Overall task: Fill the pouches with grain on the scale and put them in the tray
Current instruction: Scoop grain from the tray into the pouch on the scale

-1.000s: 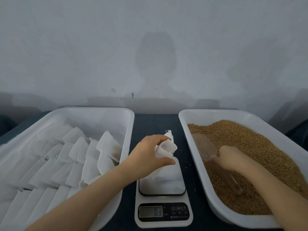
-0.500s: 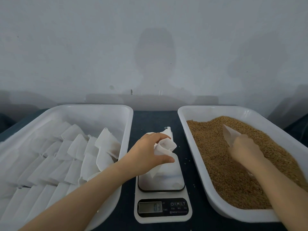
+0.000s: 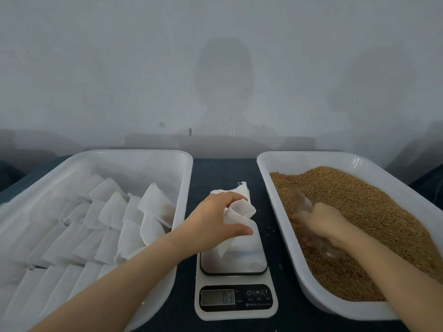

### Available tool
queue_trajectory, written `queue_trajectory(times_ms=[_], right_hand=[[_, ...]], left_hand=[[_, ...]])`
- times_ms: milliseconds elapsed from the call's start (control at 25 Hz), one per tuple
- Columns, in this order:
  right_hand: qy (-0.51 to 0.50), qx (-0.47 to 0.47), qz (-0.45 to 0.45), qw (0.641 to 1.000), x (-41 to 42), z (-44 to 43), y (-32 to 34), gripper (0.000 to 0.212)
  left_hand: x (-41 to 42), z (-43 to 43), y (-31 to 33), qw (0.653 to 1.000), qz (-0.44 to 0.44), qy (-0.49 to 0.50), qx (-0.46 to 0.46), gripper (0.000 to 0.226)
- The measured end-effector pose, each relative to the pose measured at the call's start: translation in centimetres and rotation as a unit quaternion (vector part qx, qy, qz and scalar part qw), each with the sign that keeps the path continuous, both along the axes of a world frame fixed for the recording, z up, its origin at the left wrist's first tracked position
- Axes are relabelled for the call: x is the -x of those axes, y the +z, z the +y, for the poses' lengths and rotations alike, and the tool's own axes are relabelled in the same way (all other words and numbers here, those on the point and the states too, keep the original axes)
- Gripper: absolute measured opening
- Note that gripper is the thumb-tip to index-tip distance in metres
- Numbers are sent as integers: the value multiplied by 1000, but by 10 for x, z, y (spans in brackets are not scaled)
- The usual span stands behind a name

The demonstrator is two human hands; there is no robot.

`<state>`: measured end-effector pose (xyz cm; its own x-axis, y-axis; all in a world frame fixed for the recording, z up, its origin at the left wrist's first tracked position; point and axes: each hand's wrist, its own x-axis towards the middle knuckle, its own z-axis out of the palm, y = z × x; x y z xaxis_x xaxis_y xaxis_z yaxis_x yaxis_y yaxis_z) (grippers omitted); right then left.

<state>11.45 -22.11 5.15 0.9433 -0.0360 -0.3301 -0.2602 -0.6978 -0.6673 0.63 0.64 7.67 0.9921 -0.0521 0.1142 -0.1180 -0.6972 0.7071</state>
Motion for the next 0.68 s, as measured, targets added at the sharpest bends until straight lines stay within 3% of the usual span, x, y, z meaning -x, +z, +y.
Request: queue_trajectory(times_ms=[160, 280, 520, 680], right_hand=[[-41, -123, 9, 992, 1, 0, 9, 34], [-54, -164, 21, 985, 4, -4, 18, 35], [-9, 17, -63, 998, 8, -7, 16, 39], [37, 46, -101, 993, 10, -9, 21, 36]], left_hand=[[0, 1, -1, 1000, 7, -7, 6, 54], [0, 1, -1, 1000, 9, -7, 8, 54], [-1, 2, -2, 1000, 18, -5, 12, 55], [-2, 5, -3, 999, 26, -3, 34, 56]])
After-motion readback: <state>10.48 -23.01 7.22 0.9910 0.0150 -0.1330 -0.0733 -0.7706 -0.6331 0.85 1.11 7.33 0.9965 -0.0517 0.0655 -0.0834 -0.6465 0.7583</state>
